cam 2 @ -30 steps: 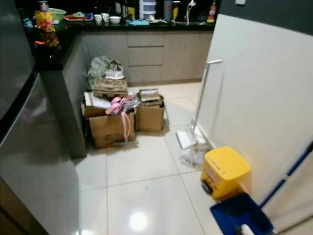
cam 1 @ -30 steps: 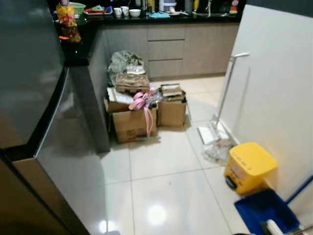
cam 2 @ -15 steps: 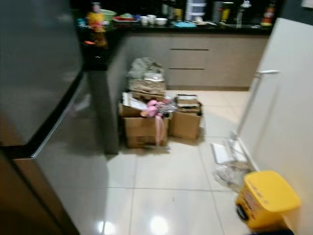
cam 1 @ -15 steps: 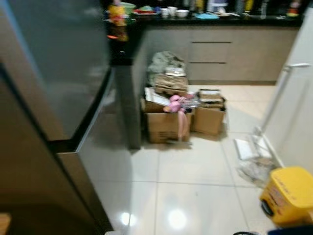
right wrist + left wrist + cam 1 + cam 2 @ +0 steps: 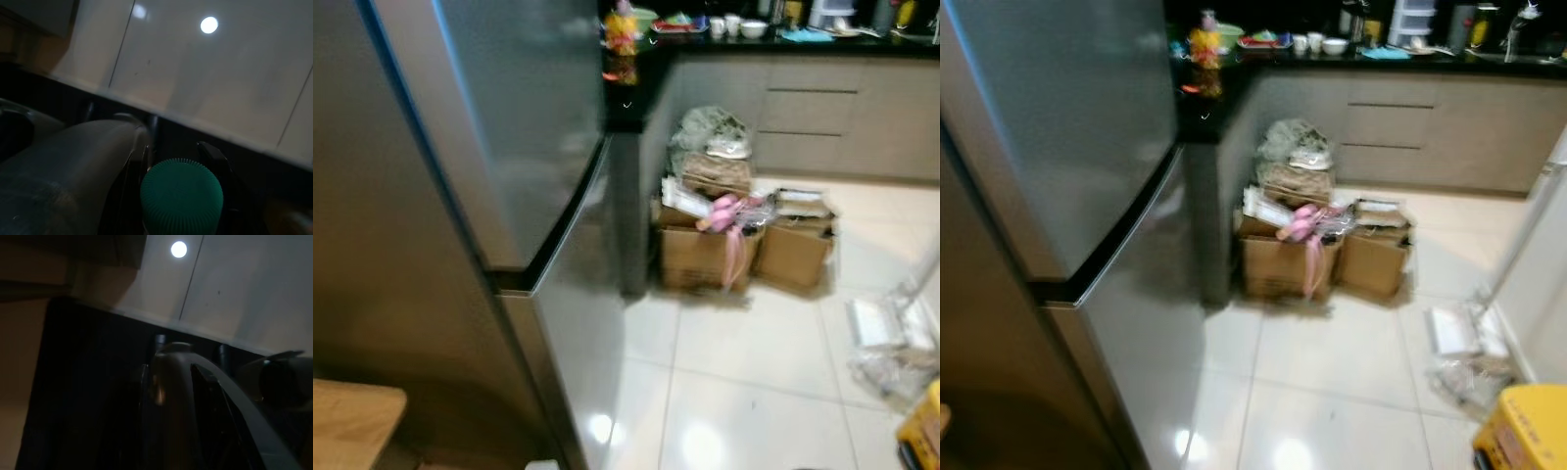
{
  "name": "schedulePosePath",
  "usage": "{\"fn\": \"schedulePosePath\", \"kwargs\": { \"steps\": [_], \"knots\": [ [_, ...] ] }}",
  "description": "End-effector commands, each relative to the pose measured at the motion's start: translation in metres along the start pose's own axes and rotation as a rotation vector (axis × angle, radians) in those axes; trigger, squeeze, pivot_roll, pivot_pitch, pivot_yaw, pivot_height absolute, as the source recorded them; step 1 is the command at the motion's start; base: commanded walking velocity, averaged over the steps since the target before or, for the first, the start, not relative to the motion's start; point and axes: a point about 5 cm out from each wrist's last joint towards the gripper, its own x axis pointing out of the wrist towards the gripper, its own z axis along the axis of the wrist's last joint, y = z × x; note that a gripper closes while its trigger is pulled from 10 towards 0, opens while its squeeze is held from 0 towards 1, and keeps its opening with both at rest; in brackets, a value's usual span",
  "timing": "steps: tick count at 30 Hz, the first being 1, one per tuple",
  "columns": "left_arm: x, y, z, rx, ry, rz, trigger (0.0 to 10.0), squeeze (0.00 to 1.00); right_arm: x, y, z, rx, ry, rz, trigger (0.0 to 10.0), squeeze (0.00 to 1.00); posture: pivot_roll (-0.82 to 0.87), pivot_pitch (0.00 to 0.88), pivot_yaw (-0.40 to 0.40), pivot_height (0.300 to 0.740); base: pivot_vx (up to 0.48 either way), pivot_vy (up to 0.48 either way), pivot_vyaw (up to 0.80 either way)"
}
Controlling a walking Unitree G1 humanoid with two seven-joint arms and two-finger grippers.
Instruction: Restocking fridge
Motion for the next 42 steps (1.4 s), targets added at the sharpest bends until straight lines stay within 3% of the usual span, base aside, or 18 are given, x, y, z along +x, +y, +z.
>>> {"fn": "schedulePosePath", "kwargs": {
  "steps": [1,18,42],
  "knots": [
    [0.0000,-0.0001,-0.0007,0.012,0.012,-0.009,10.0,0.00,-0.0013,-0.0007,-0.0072,0.003,0.024,-0.008,10.0,0.00,-0.07,0.000,-0.020,0.740,0.000,-0.334,0.00],
    [0.0001,-0.0038,-0.0047,0.026,0.025,-0.024,10.0,0.00,-0.0011,0.0025,-0.0093,0.020,0.023,0.014,10.0,0.00,-0.08,0.000,-0.018,0.740,0.000,-0.429,0.00],
    [0.0003,-0.0014,-0.0018,0.020,0.014,0.001,10.0,0.00,-0.0013,0.0054,-0.0116,0.008,0.033,0.051,10.0,0.00,-0.08,0.000,-0.017,0.740,0.000,-0.381,0.76]
  ]
}}
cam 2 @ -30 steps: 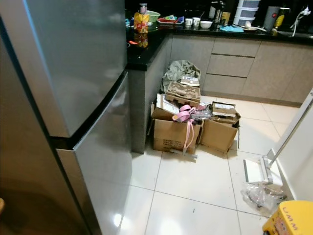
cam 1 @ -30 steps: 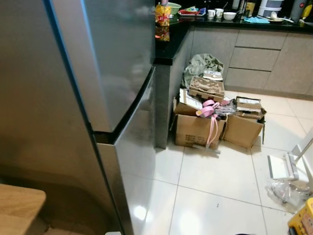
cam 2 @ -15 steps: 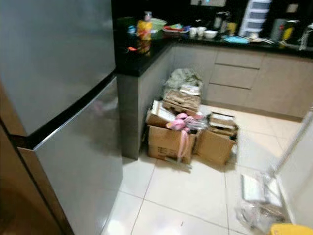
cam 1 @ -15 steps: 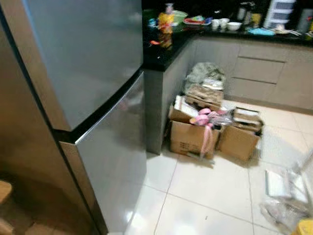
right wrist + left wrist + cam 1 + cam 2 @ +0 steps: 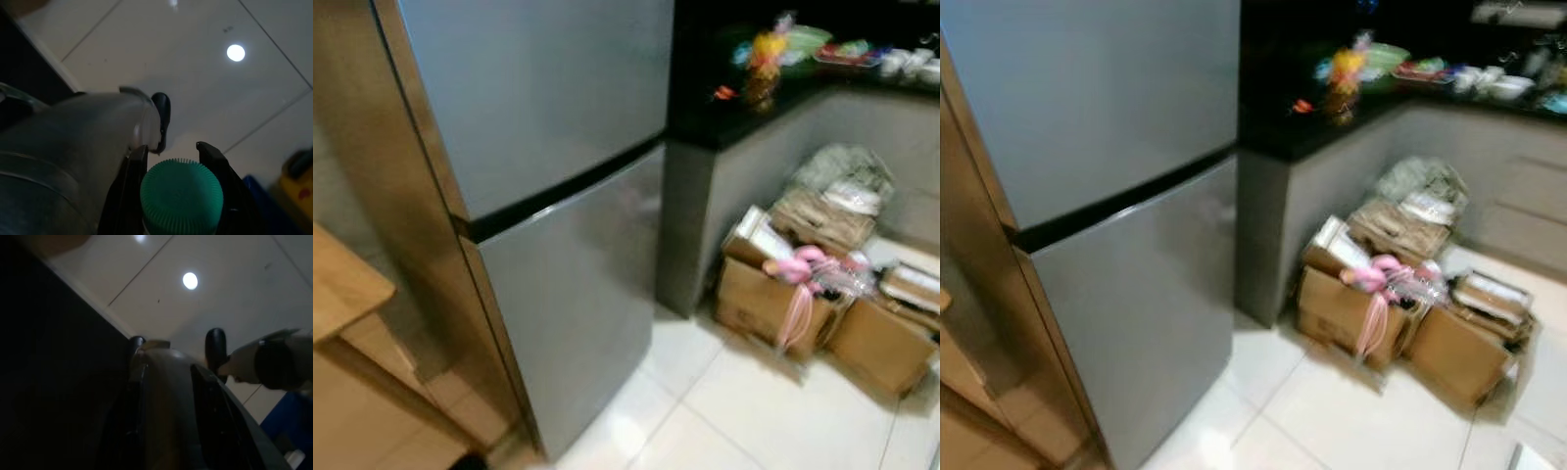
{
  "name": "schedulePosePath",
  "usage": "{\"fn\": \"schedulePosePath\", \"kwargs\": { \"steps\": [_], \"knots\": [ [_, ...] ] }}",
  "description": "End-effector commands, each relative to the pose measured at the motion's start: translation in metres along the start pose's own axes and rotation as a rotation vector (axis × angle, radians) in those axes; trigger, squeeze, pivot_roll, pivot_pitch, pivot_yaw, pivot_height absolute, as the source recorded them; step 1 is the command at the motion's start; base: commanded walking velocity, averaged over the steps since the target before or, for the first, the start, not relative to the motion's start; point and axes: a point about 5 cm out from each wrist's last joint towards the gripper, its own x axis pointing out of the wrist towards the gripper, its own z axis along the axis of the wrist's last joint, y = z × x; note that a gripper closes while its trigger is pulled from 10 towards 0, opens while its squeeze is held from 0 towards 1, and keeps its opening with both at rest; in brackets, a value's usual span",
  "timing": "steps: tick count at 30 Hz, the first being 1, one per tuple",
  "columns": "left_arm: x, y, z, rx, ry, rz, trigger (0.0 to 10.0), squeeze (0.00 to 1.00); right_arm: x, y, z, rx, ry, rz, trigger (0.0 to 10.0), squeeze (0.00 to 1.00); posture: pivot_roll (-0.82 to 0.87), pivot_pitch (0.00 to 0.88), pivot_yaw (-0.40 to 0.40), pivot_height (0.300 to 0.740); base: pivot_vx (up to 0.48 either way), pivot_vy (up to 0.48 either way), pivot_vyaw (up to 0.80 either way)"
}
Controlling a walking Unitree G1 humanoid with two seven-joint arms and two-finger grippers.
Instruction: Restocking fridge
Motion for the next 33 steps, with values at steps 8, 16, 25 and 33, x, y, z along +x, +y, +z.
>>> {"fn": "schedulePosePath", "kwargs": {
  "steps": [8,16,25,33],
  "knots": [
    [-0.0014,0.0048,-0.0033,0.000,0.017,0.031,10.0,0.00,0.0007,0.0028,-0.0005,-0.005,0.003,0.014,10.0,0.00,-0.08,0.000,-0.018,0.740,0.000,0.000,0.76],
    [-0.0014,0.0061,-0.0023,-0.017,0.007,0.050,10.0,0.00,0.0004,0.0026,-0.0017,-0.007,0.007,0.017,10.0,0.00,-0.08,0.000,-0.017,0.740,0.000,0.000,0.76],
    [-0.0010,0.0056,-0.0007,-0.009,0.005,0.044,10.0,0.00,0.0001,0.0020,-0.0017,-0.016,0.010,0.019,10.0,0.00,-0.08,0.000,-0.017,0.740,0.000,0.000,0.76],
    [-0.0010,0.0064,0.0008,-0.011,-0.002,0.049,10.0,0.00,0.0004,0.0026,-0.0020,-0.015,0.010,0.013,10.0,0.00,-0.08,0.000,-0.017,0.740,0.000,0.000,0.76]
  ]
}}
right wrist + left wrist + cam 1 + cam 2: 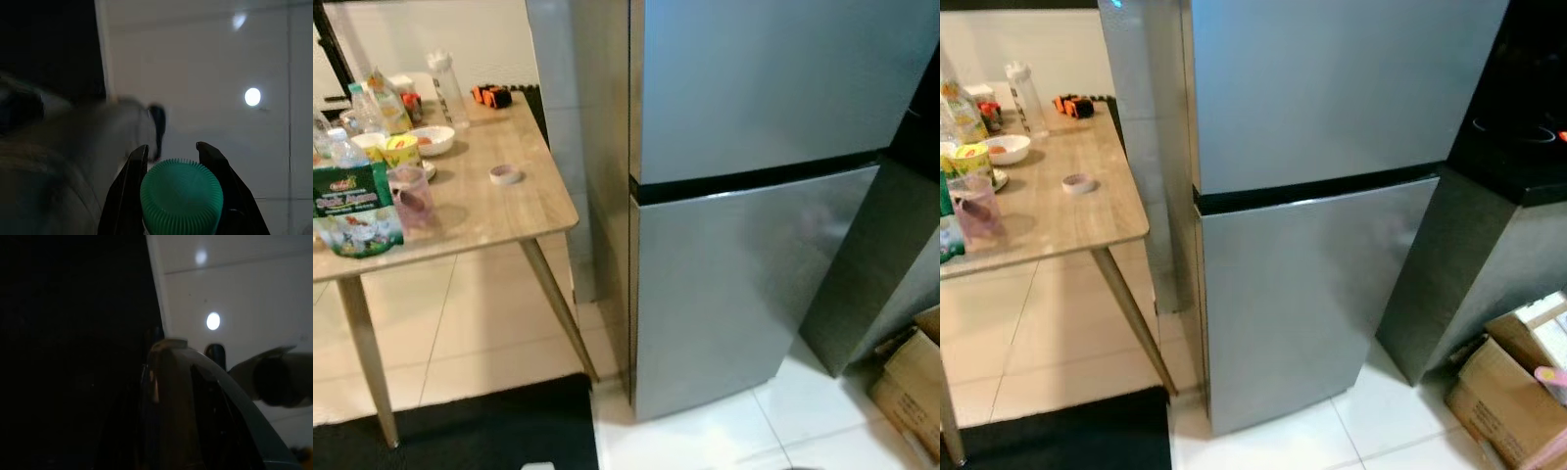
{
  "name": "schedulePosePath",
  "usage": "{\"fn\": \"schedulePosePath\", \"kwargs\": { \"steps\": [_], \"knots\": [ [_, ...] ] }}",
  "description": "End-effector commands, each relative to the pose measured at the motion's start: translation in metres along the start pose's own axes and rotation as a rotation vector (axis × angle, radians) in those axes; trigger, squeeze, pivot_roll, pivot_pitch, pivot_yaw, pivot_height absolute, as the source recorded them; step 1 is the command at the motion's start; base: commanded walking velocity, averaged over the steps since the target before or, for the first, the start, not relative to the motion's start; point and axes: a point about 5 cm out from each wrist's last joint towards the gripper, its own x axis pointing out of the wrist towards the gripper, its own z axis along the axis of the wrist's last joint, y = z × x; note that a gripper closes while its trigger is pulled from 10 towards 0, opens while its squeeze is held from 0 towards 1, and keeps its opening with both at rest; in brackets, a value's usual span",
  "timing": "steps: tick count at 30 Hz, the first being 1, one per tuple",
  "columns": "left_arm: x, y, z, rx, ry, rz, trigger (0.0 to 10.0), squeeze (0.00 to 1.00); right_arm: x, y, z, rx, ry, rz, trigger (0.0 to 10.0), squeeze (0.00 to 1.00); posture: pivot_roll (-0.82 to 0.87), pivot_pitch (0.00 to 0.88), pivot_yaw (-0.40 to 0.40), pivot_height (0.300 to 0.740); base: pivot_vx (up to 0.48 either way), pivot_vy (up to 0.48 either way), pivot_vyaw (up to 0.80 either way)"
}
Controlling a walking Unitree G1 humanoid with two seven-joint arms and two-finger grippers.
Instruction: Restocking fridge
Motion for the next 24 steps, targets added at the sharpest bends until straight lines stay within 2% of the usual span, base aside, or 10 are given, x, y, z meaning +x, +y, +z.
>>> {"fn": "schedulePosePath", "kwargs": {
  "steps": [1,3,6,12,24],
  "knots": [
    [-0.0008,0.0021,-0.0026,0.001,0.010,0.009,10.0,0.00,0.0011,0.0013,0.0031,-0.012,-0.007,-0.001,10.0,0.00,-0.08,0.000,-0.017,0.740,0.000,0.000,0.76],
    [-0.0007,0.0020,-0.0024,0.002,0.009,0.007,10.0,0.00,0.0010,-0.0006,0.0026,-0.032,0.002,-0.039,10.0,0.00,-0.08,0.000,-0.015,0.740,0.000,0.000,0.78],
    [-0.0007,0.0010,-0.0028,-0.004,0.012,-0.005,10.0,0.00,0.0006,-0.0031,0.0007,-0.031,0.017,-0.081,10.0,0.00,-0.08,0.000,-0.015,0.740,0.000,0.000,0.00],
    [-0.0007,0.0006,-0.0025,0.005,0.012,-0.014,10.0,0.00,0.0007,-0.0028,0.0010,-0.028,0.016,-0.077,10.0,0.00,-0.08,0.000,-0.017,0.740,0.000,0.000,0.00],
    [-0.0008,-0.0005,-0.0043,0.009,0.019,-0.026,10.0,0.00,0.0013,-0.0004,0.0017,-0.014,0.005,-0.055,10.0,0.00,-0.08,0.000,-0.011,0.740,0.278,0.000,0.00]
  ]
}}
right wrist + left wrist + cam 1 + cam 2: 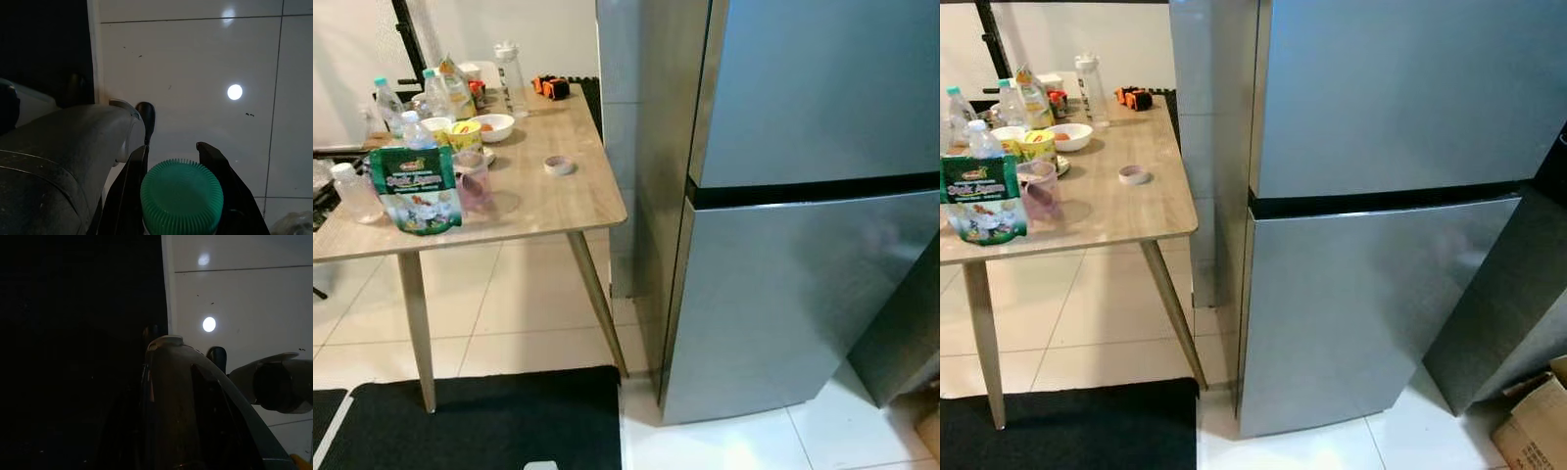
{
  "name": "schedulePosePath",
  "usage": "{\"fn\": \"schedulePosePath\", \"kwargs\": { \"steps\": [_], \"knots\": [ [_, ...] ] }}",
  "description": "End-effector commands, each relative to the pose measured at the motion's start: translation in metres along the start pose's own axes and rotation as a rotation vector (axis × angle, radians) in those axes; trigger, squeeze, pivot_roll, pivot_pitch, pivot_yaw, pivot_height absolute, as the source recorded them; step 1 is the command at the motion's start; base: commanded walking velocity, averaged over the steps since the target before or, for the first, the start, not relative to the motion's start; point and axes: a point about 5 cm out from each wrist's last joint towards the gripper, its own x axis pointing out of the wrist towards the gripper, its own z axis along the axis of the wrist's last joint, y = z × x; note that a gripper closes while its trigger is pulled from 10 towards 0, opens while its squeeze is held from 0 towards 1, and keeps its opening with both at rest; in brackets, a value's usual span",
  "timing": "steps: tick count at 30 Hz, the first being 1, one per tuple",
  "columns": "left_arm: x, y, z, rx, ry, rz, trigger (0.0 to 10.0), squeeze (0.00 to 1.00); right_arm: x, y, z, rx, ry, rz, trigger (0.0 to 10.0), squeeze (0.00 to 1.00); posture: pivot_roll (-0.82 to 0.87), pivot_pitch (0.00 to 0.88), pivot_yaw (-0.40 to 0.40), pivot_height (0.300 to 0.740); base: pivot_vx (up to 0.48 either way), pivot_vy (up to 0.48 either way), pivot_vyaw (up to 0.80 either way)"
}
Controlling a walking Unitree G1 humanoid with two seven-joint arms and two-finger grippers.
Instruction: Restocking fridge
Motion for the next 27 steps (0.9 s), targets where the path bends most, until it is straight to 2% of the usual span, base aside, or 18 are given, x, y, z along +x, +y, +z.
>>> {"fn": "schedulePosePath", "kwargs": {
  "steps": [1,19,25,27],
  "knots": [
    [-0.0010,0.0004,-0.0056,0.009,0.026,-0.005,10.0,0.00,-0.0005,0.0003,-0.0026,0.004,0.004,0.002,10.0,0.00,-0.08,0.000,-0.011,0.740,0.285,0.000,0.00],
    [-0.0007,0.0000,-0.0047,0.005,0.021,-0.006,10.0,0.00,0.0002,0.0023,-0.0015,0.004,-0.001,0.010,10.0,0.00,-0.08,0.000,-0.013,0.740,0.294,0.000,0.00],
    [-0.0004,-0.0016,-0.0048,0.011,0.030,-0.022,10.0,0.00,0.0002,0.0024,-0.0019,0.007,0.000,0.010,10.0,0.00,-0.08,0.000,-0.014,0.740,0.000,0.000,0.00],
    [-0.0007,-0.0009,-0.0055,0.013,0.032,-0.020,10.0,0.00,0.0002,0.0026,-0.0021,0.009,-0.001,0.011,10.0,0.00,-0.08,0.000,-0.014,0.740,0.000,-0.459,0.00]
  ]
}}
